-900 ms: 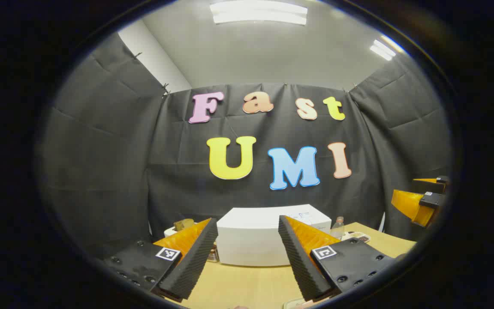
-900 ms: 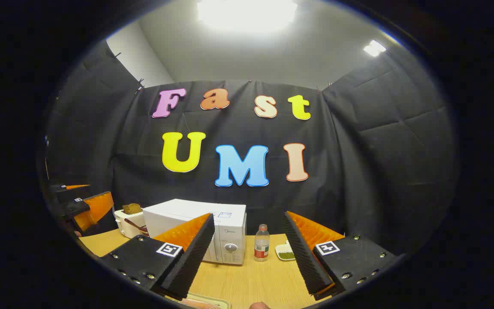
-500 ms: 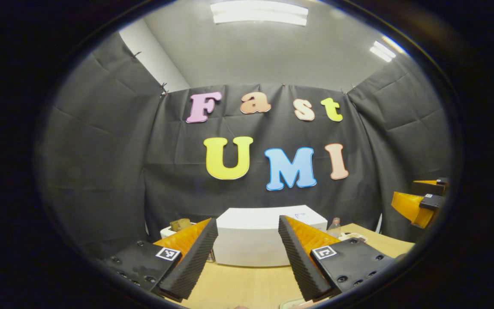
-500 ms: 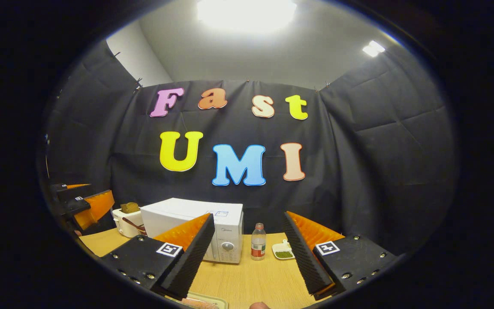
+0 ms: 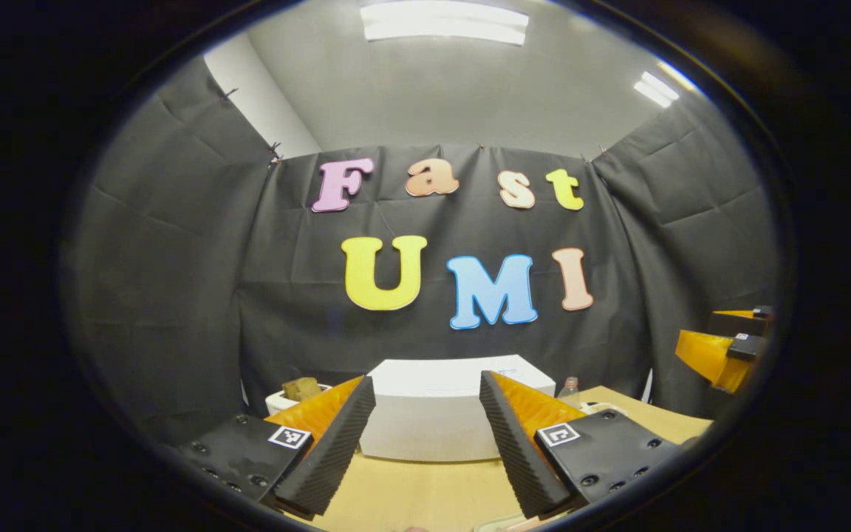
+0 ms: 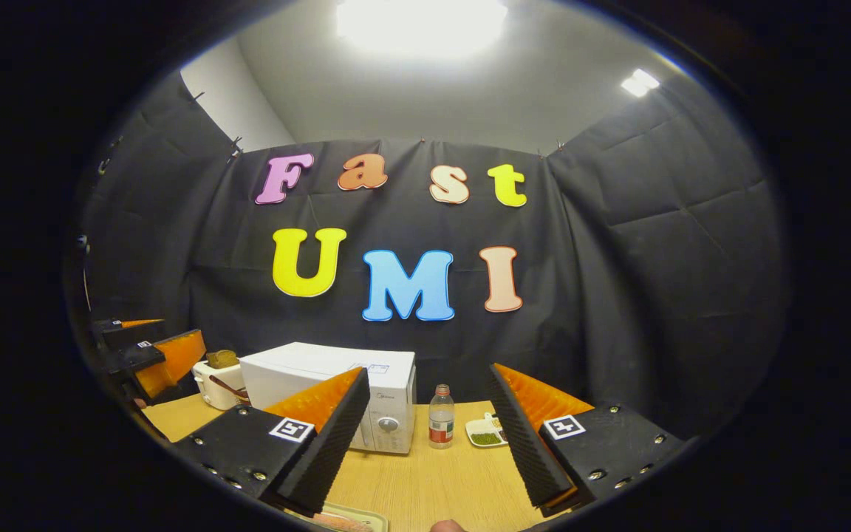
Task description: Open the microwave oven with the left hand, put the food in, and close the microwave oven.
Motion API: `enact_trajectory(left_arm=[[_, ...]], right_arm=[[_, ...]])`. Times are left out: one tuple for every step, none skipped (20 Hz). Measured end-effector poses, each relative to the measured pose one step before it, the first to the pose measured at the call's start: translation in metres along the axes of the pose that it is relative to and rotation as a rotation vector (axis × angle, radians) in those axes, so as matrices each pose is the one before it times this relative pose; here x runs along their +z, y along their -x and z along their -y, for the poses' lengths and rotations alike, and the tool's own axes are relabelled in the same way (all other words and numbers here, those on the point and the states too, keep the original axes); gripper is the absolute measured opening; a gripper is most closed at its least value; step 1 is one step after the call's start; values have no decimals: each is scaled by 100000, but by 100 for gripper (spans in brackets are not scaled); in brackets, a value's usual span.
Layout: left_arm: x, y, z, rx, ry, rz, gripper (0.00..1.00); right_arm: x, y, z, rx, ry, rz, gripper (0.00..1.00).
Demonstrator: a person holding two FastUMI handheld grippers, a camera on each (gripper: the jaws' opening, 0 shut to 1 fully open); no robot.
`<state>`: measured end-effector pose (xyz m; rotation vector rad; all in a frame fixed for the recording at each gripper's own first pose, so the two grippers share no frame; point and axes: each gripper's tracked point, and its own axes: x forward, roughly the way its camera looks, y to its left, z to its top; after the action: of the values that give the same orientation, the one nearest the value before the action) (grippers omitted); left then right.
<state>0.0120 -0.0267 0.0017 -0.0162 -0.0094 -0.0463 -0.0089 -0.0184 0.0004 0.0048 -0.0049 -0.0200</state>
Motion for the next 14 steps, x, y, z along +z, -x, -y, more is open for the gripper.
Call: enact_trajectory(left_arm=[[30, -412, 291, -566, 608, 155, 94], [-38, -620, 253, -639, 865, 247, 95], [0, -645, 306, -831, 931, 136, 95], [-201, -564, 148, -176, 413, -21, 95], [-33, -730, 28, -349, 283, 96, 95], [-212, -672, 258, -624, 328, 82, 94], [-203, -633, 299, -877, 428, -124, 94], [-228, -686, 381, -1039, 483, -13, 94], [-110, -729, 381, -998, 373, -87, 94], [-343, -799, 550, -1045, 222, -139, 94], [-280, -772, 422, -833, -59, -157, 94], [-513, -701, 514, -895, -159, -381, 95], [-422, -746, 625, -1074, -57, -334, 95], [-291, -850, 690, -1310, 193, -152, 95]], right_arm=[[82, 135, 133, -44, 529, 343, 97], [-13, 163, 173, -129, 536, 222, 96], [59, 129, 151, -177, 74, 281, 96], [32, 190, 190, -258, -407, 329, 97], [-37, 134, 162, -227, -324, -30, 96], [-243, 122, 194, -536, 346, -491, 97], [-114, 123, 398, -653, 895, -558, 97], [19, 264, 418, -710, 946, -42, 97], [161, 178, 436, -1013, 751, 175, 97], [3, 265, 487, -1128, 524, 7, 97], [-11, 74, 444, -1070, 304, -246, 97], [-92, 218, 575, -1395, 273, -388, 97], [29, 144, 412, -1126, 229, -266, 97], [-12, 223, 457, -1252, 361, -131, 97]])
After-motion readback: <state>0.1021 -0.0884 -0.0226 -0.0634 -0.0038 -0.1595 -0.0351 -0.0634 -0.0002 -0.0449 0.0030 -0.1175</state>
